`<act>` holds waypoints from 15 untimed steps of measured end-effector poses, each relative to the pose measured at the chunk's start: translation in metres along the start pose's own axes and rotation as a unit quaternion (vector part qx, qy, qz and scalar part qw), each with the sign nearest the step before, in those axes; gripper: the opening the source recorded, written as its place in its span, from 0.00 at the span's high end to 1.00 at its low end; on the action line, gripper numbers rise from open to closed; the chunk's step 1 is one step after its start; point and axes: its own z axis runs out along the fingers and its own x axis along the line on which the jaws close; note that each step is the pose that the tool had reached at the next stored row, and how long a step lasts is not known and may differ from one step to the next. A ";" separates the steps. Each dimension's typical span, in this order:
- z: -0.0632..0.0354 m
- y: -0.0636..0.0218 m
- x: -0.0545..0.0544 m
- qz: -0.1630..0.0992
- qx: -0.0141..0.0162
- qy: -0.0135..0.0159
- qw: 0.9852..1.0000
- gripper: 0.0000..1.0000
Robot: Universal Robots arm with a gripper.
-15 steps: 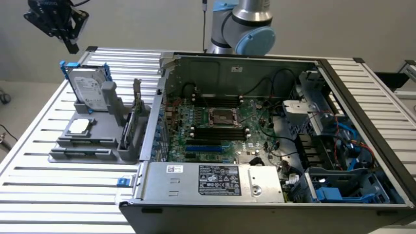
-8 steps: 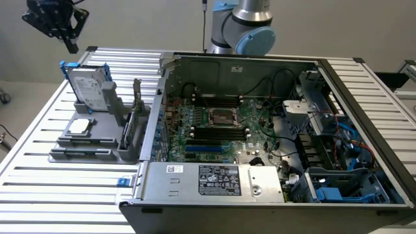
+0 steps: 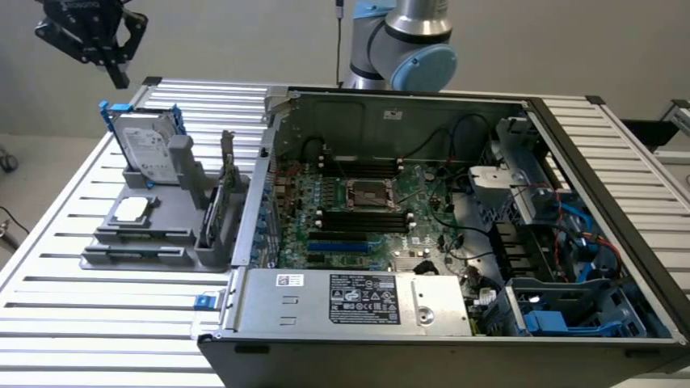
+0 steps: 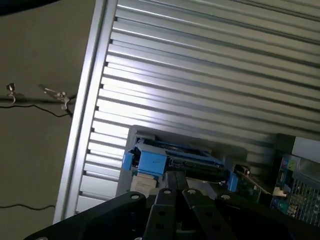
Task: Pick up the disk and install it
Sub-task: 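Pick up the disk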
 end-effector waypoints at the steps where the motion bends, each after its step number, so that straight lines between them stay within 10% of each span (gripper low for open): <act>1: 0.0001 0.0000 0.000 -0.009 0.000 0.000 1.000 0.89; 8: 0.0008 0.0000 0.000 -0.073 -0.002 0.002 0.997 0.89; 15: 0.0038 -0.0001 0.000 -0.136 -0.003 0.004 0.991 0.89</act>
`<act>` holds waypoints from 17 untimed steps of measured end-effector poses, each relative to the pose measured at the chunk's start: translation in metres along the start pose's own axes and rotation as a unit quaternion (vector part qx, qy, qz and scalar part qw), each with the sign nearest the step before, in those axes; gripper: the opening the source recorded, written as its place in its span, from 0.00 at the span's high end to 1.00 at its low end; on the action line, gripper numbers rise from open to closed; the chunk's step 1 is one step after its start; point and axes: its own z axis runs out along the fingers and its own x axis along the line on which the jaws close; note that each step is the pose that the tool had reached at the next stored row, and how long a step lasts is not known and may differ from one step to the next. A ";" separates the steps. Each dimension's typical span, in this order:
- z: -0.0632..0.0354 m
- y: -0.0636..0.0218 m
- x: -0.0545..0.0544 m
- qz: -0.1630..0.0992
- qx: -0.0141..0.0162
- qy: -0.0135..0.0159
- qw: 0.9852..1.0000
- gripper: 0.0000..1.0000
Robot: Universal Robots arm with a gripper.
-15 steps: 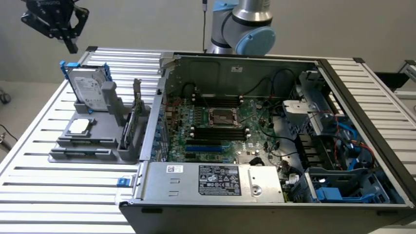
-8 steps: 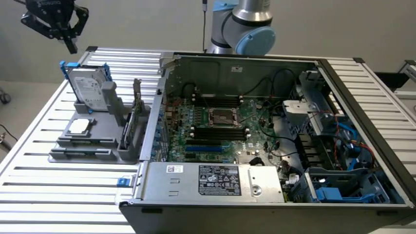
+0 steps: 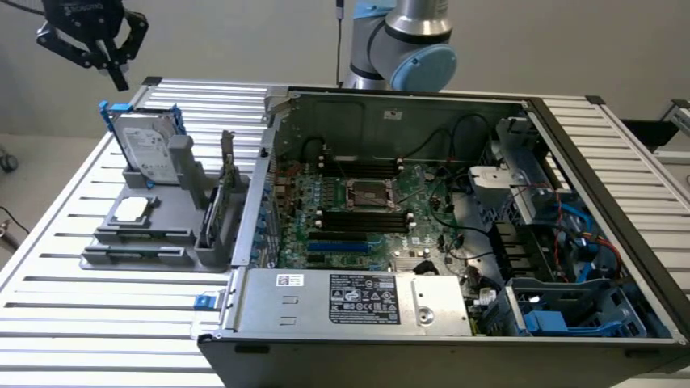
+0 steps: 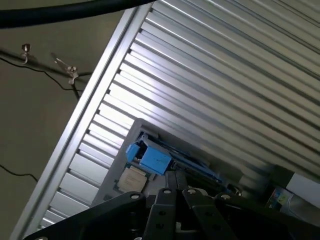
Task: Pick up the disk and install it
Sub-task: 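Pick up the disk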
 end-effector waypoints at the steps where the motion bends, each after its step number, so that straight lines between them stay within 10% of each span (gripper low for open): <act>1: 0.0005 0.0000 0.000 -0.009 0.000 0.000 1.000 0.89; 8: 0.0033 0.0000 0.000 -0.072 -0.002 0.002 0.997 0.89; 17: 0.0053 0.0009 0.001 -0.139 0.002 0.008 0.990 0.89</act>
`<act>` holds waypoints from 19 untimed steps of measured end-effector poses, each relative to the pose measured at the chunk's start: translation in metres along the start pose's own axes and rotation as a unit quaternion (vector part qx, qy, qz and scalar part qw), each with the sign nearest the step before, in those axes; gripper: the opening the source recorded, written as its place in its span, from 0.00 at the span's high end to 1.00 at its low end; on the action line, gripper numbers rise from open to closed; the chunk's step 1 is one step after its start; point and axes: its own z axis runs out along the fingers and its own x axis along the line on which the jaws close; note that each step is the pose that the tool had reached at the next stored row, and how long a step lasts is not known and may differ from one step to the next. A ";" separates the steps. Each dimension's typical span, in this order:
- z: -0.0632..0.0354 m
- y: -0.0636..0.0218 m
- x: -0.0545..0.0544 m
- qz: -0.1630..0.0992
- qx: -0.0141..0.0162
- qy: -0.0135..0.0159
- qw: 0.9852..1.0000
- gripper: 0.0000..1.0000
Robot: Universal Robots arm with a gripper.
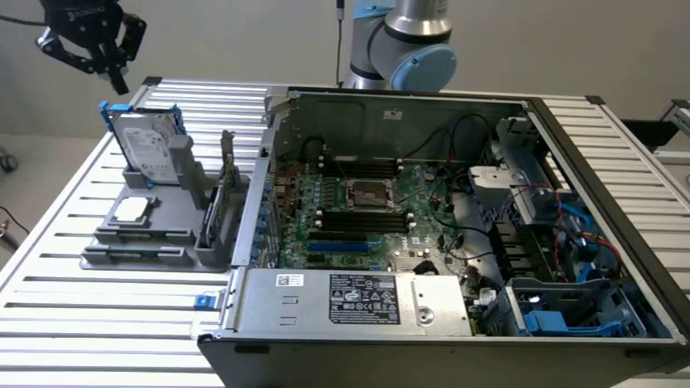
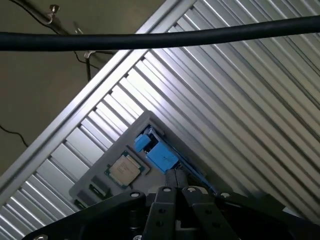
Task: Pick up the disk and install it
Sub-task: 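Pick up the disk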
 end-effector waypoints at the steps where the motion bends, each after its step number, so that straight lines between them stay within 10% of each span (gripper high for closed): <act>1: 0.0002 0.0002 0.000 -0.007 0.001 0.001 1.000 0.89; 10: 0.0009 0.0028 -0.001 -0.072 0.004 0.006 0.997 0.89; 19: 0.0018 0.0061 -0.003 -0.136 0.004 0.008 0.991 0.89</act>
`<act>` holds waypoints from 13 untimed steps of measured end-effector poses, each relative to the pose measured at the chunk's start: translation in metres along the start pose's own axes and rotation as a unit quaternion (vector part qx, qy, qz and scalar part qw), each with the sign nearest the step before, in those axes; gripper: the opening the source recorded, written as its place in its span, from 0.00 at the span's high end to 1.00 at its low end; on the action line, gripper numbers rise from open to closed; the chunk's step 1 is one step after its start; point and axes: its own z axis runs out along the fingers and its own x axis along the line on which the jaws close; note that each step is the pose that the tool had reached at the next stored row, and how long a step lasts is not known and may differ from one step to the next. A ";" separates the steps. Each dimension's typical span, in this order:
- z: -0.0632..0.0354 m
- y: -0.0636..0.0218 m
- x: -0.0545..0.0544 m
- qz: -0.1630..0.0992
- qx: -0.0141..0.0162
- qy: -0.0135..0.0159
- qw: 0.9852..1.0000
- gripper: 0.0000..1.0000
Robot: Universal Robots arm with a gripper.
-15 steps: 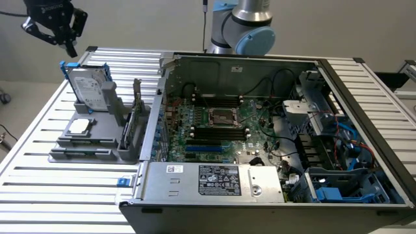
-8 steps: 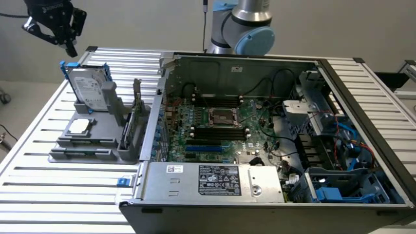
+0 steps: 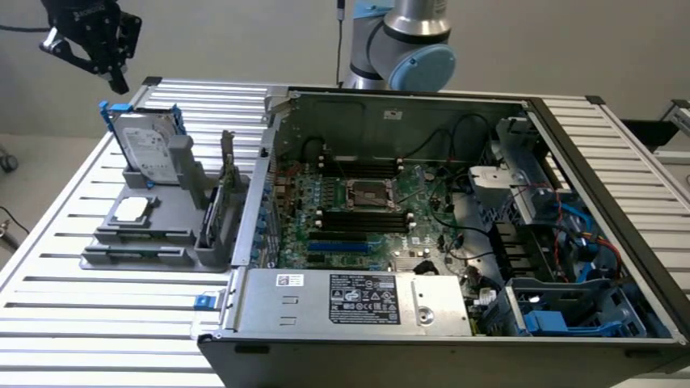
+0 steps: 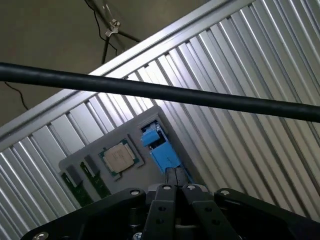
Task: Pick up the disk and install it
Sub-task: 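Pick up the disk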
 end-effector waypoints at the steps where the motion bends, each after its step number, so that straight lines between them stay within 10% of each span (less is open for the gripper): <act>1: 0.0002 0.0003 0.000 -0.007 0.000 0.001 1.000 0.89; 13: 0.0056 0.0045 -0.001 -0.088 0.003 0.006 0.996 0.89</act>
